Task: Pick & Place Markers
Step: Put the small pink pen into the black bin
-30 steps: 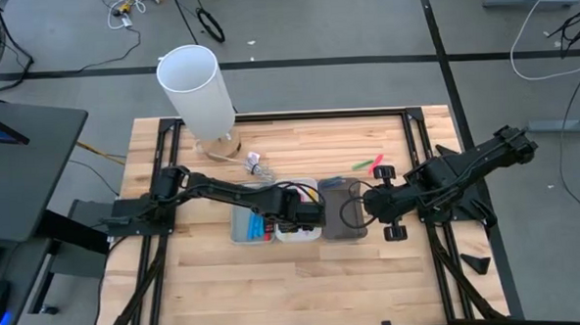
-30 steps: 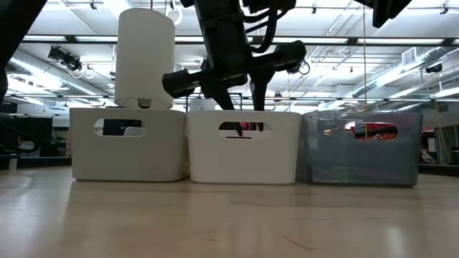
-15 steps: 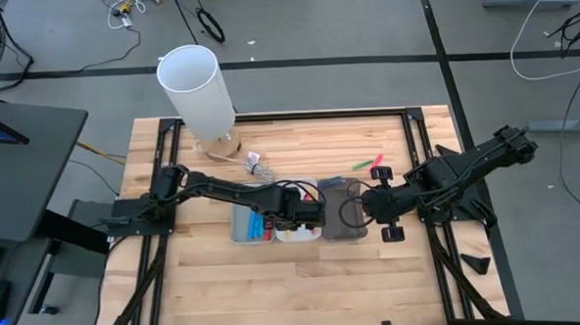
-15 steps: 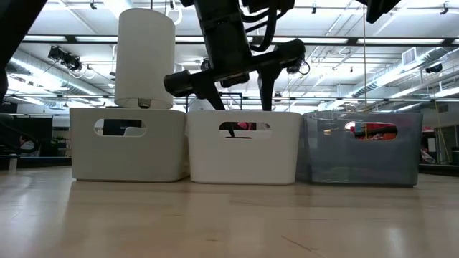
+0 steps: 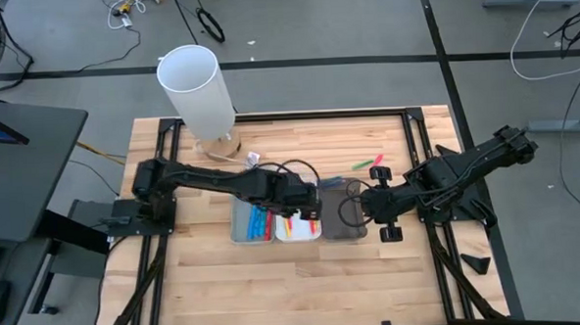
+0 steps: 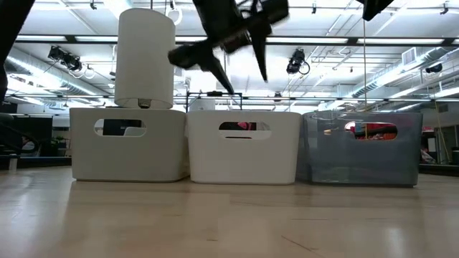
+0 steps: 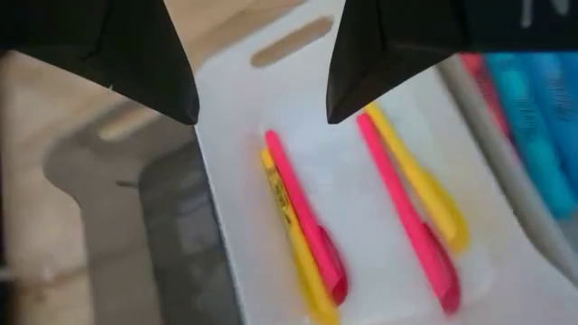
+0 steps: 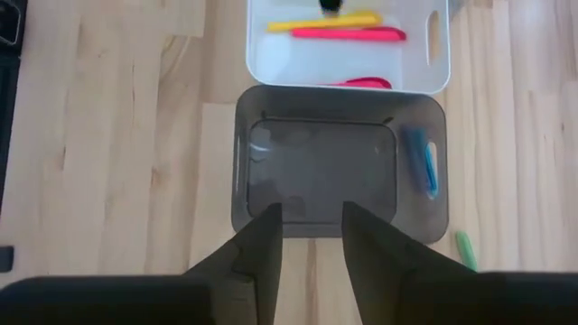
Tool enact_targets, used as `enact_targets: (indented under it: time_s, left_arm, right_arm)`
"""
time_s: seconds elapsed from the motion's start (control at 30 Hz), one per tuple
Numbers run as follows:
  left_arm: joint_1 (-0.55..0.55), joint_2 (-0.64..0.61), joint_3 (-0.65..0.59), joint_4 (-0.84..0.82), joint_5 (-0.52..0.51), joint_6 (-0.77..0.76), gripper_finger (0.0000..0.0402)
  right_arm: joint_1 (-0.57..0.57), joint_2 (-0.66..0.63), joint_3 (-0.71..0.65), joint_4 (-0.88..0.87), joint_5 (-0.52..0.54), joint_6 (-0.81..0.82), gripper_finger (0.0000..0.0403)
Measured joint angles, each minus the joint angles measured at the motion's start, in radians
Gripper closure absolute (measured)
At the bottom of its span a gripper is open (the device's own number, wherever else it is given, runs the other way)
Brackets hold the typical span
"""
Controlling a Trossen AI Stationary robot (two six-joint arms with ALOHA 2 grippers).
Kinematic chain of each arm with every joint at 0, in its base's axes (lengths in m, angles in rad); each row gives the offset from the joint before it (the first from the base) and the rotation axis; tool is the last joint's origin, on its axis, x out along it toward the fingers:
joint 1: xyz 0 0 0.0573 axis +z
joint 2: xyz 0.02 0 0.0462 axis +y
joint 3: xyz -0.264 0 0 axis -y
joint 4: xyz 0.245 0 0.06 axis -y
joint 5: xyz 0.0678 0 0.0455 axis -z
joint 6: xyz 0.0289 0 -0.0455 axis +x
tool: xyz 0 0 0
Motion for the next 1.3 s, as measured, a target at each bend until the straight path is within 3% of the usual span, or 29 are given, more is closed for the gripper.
enact_targets:
  time_s: [0.4, 0.53, 0.73, 0.9, 1.03, 1.3]
  left_arm:
    - [0.006, -0.176, 0.000, -0.037, 0.011, 0.394, 0.0154]
    - [-0.009, -0.213, -0.001, -0.036, 0.012, 0.640, 0.0154]
    - [-0.027, -0.254, 0.000, -0.089, 0.107, 0.896, 0.0154]
    - [-0.071, -0.317, -0.011, -0.207, 0.035, 1.004, 0.0154]
    - [-0.112, -0.461, -0.170, -0.085, 0.042, 1.051, 0.0154]
    - [-0.138, -0.915, -0.701, 0.215, 0.046, 0.991, 0.0154]
  right_arm:
    - [-0.099, 0.000, 0.000, -0.035, -0.003, 0.095, 0.0286]
    - [-0.126, 0.000, 0.001, -0.033, -0.011, 0.101, 0.0286]
    - [-0.173, 0.003, 0.001, -0.012, -0.018, 0.121, 0.0286]
    - [-0.201, 0.006, 0.001, 0.030, -0.029, 0.123, 0.0286]
    - [-0.221, 0.006, 0.001, 0.079, -0.029, 0.121, 0.0286]
    - [-0.268, 0.006, 0.001, 0.200, -0.028, 0.092, 0.0286]
